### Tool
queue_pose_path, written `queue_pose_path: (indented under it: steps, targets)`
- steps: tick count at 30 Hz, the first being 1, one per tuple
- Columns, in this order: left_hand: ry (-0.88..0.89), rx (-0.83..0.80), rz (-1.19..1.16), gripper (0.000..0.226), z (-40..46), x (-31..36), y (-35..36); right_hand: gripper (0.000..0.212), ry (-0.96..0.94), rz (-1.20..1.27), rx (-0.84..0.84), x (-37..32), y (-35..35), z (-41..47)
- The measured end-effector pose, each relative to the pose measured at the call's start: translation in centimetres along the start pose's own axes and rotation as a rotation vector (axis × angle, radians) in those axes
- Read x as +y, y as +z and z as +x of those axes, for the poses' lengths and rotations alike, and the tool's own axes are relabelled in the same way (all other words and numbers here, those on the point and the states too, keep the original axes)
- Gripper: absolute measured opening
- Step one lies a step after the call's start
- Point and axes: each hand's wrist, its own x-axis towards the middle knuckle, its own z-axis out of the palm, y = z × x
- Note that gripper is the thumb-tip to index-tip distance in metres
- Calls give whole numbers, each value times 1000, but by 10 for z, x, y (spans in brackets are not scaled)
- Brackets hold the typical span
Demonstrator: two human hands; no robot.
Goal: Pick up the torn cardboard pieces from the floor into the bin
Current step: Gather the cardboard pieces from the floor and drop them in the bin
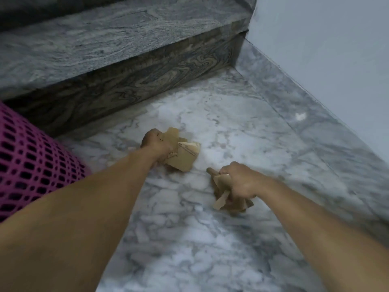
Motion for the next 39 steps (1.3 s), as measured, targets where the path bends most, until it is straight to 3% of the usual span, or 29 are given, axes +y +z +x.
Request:
queue_pose_path:
  steps: [2, 6, 9, 17, 21, 25, 28, 32, 37, 39]
  targets:
    - [-11, -2, 9, 22, -21, -9, -4, 41, 11, -77, 105, -8, 20, -12]
    - [-38, -5, -45, 23, -55, -26, -10, 37, 172, 83, 217, -13, 42, -24]
    - [-51, 14, -57, 23, -78, -32, -22, 20, 209, 137, 251, -17, 44, -33]
    - [-53, 79, -74, 48, -110, -34, -69, 35, 302, 172, 306, -20, 56, -37]
    - [-113, 82, -73, 60, -113, -41, -79, 27, 309, 165, 339, -26, 57, -40]
    - [-149, 87, -91, 54, -117, -42, -72, 38, 375, 219, 273, -25, 49, -46]
    - [-64, 90, -49, 45, -122, -39, -62, 52, 393, 297, 174, -20, 44, -46]
    - [-23, 85, -51, 42, -128, -33, -65, 51, 359, 358, 100, -17, 33, -49]
    - [14, 112, -80, 18, -138, -17, -103, 45, 233, 517, 172, -38, -14, -58]
    - [78, 137, -71, 26, -144, -5, -123, 44, 163, 569, 255, -54, -42, -64]
